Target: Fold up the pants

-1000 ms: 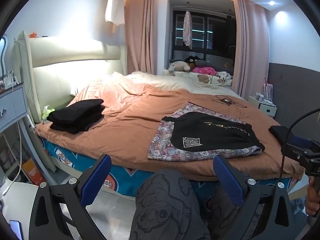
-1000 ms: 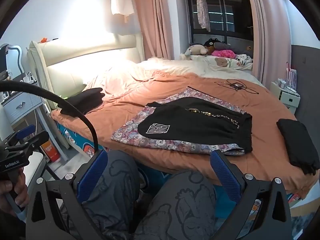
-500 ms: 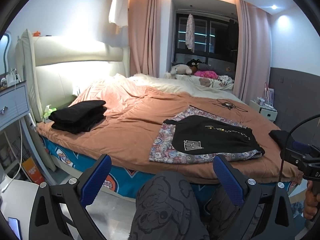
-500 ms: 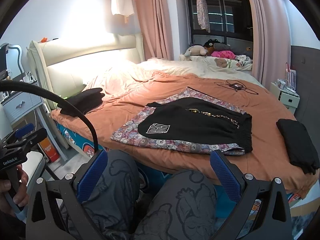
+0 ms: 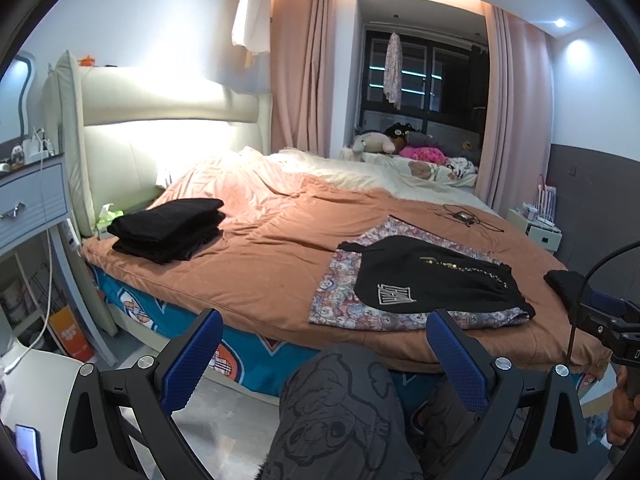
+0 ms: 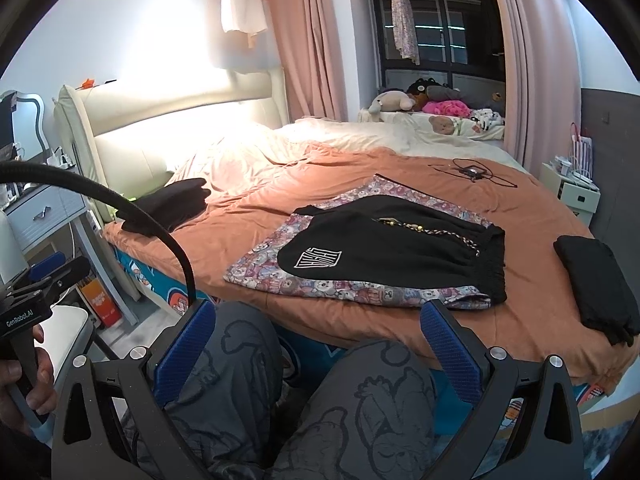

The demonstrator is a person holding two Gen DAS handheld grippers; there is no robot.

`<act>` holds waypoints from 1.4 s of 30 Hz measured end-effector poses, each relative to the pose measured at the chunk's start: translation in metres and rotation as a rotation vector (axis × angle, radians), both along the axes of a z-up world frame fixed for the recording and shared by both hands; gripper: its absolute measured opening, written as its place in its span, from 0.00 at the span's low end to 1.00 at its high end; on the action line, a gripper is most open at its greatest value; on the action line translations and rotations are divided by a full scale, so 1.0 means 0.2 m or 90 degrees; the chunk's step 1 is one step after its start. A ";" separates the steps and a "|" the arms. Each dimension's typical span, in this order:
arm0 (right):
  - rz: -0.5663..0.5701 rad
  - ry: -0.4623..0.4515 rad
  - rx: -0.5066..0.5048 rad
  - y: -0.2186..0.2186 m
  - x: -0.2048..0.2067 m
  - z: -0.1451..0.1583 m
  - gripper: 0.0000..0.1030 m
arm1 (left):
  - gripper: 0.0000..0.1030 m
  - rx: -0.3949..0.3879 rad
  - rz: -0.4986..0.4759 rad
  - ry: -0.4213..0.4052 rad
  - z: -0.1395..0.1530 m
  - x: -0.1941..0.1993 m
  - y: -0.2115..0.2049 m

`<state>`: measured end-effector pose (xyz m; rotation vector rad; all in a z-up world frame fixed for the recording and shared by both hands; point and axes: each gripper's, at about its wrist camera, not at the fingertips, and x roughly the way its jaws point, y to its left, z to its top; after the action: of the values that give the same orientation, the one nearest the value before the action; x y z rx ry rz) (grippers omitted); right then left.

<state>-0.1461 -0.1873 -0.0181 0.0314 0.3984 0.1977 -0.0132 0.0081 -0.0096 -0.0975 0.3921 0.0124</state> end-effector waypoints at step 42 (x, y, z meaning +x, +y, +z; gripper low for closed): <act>0.000 -0.002 0.016 -0.01 0.01 -0.01 1.00 | 0.99 0.002 0.022 -0.020 0.04 -0.03 0.05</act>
<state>-0.1442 -0.1897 -0.0200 0.0552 0.3936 0.2027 -0.0186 0.0172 -0.0020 -0.1018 0.3589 0.0449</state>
